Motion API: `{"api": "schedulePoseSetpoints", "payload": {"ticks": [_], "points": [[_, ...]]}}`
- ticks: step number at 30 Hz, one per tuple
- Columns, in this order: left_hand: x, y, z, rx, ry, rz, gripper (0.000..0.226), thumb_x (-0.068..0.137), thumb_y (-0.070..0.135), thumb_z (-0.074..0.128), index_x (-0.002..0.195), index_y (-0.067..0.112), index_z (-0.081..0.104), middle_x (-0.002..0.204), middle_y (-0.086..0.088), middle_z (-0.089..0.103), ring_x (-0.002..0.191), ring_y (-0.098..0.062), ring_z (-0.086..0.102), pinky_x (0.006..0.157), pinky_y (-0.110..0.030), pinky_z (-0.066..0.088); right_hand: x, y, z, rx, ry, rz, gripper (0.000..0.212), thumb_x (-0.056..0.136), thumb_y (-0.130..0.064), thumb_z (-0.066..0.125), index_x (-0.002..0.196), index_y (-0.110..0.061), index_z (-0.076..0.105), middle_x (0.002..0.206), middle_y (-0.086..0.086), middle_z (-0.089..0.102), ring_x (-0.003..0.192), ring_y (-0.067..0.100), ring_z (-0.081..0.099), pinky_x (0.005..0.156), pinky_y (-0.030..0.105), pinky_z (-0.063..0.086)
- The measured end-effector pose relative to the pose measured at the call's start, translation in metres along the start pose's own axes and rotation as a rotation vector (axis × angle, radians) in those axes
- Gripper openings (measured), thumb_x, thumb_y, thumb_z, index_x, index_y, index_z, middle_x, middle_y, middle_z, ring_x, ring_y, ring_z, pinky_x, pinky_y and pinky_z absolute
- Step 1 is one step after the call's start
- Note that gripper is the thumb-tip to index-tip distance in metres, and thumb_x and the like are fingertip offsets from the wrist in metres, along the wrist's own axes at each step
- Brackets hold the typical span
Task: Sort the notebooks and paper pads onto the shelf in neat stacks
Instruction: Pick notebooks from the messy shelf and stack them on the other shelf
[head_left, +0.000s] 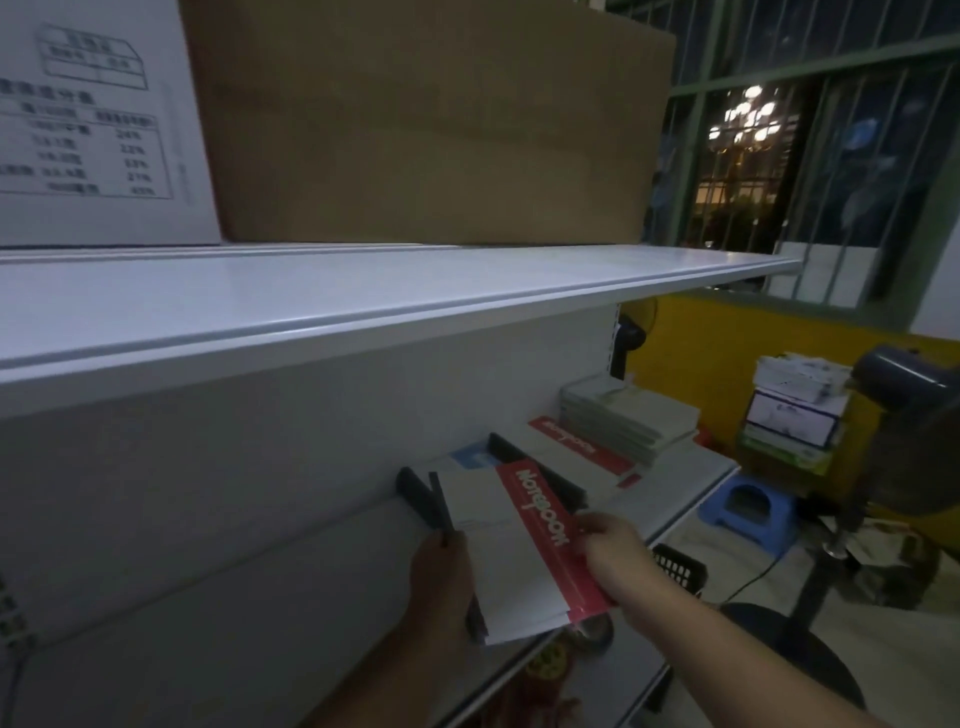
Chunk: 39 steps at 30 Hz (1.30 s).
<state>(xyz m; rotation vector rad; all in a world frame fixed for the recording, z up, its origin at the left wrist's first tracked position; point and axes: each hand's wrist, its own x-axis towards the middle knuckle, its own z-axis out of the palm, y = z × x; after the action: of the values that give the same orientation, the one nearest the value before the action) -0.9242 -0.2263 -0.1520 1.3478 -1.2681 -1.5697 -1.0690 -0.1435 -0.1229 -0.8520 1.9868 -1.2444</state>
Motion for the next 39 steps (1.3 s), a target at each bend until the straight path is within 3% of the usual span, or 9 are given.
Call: {"api": "schedulePoseSetpoints", "payload": {"ticks": [3,6,12,15,19,22,28,34,39], "points": [[0.025,0.004,0.012,0.069,0.038,0.058,0.018,0.094,0.007,0.045,0.099,0.012,0.062,0.093,-0.012,0.064,0.083,-0.028,0.062,0.078,-0.033,0.049,0.051,0.0,-0.003,-0.21,-0.048,-0.102,0.021,0.089,-0.004,0.048,0.094,-0.013,0.066,0.077,-0.001,0.066,0.065,0.015,0.065,0.052,0.019,0.048],[0.048,0.009,0.021,0.152,0.091,0.128,0.03,0.089,0.0,0.048,0.114,0.01,0.062,0.103,-0.011,0.064,0.089,-0.028,0.061,0.081,-0.033,0.048,0.097,-0.001,0.003,-0.367,-0.112,-0.193,0.022,0.09,-0.006,0.045,0.088,-0.017,0.063,0.078,-0.005,0.062,0.063,0.006,0.058,0.045,0.012,0.038],[0.08,0.012,0.031,0.224,0.238,0.087,0.037,0.088,0.005,0.053,0.124,0.01,0.057,0.102,-0.014,0.064,0.077,-0.023,0.06,0.065,-0.029,0.049,0.154,-0.003,0.018,-0.473,-0.208,-0.312,0.026,0.097,-0.017,0.043,0.116,-0.01,0.059,0.092,0.001,0.058,0.064,0.007,0.054,0.048,0.013,0.038],[0.09,0.002,0.032,0.221,0.284,0.071,0.014,0.087,0.004,0.055,0.099,0.009,0.061,0.089,-0.021,0.061,0.07,-0.024,0.054,0.062,-0.03,0.043,0.164,0.006,0.026,-0.585,-0.236,-0.405,0.039,0.096,-0.02,0.042,0.134,-0.012,0.045,0.114,0.008,0.057,0.084,0.015,0.057,0.071,0.021,0.05],[0.112,-0.034,0.03,0.263,0.353,0.093,0.048,0.083,0.033,0.056,0.123,0.007,0.057,0.11,-0.017,0.056,0.085,-0.023,0.064,0.086,-0.041,0.055,0.165,0.022,0.033,-0.619,-0.322,-0.445,0.053,0.092,-0.015,0.043,0.143,-0.017,0.029,0.131,0.014,0.044,0.113,0.03,0.05,0.094,0.037,0.047],[0.09,-0.018,0.039,0.333,0.405,0.103,0.039,0.095,0.024,0.053,0.13,0.007,0.05,0.124,-0.008,0.043,0.101,-0.021,0.057,0.098,-0.034,0.048,0.167,0.024,0.034,-0.679,-0.29,-0.513,0.067,0.094,-0.013,0.046,0.151,-0.017,0.011,0.148,0.01,0.028,0.133,0.026,0.035,0.11,0.034,0.031],[0.074,-0.004,0.044,0.513,0.378,0.089,0.044,0.1,0.027,0.043,0.14,0.008,0.039,0.132,-0.008,0.034,0.099,-0.013,0.044,0.087,-0.012,0.033,0.169,0.025,0.032,-0.971,-0.207,-0.741,0.054,0.091,-0.023,0.047,0.144,-0.019,0.034,0.149,0.002,0.033,0.131,0.023,0.035,0.111,0.034,0.033],[0.039,0.021,0.022,0.805,0.257,0.044,0.053,0.099,0.043,0.032,0.131,0.006,0.051,0.139,-0.017,0.046,0.123,-0.026,0.049,0.105,-0.03,0.038,0.159,0.012,0.031,-0.968,-0.225,-0.709,0.044,0.095,-0.02,0.036,0.139,-0.013,0.041,0.131,0.008,0.055,0.112,0.024,0.057,0.094,0.033,0.048],[-0.037,0.045,-0.077,1.17,0.392,0.186,0.057,0.102,0.042,0.027,0.152,0.024,0.01,0.16,-0.004,0.009,0.147,-0.019,0.01,0.117,-0.029,0.01,0.102,-0.04,0.052,-1.214,-0.036,-1.007,0.035,0.087,-0.015,0.041,0.112,-0.017,0.065,0.119,0.005,0.063,0.118,0.023,0.053,0.108,0.039,0.034]]}}
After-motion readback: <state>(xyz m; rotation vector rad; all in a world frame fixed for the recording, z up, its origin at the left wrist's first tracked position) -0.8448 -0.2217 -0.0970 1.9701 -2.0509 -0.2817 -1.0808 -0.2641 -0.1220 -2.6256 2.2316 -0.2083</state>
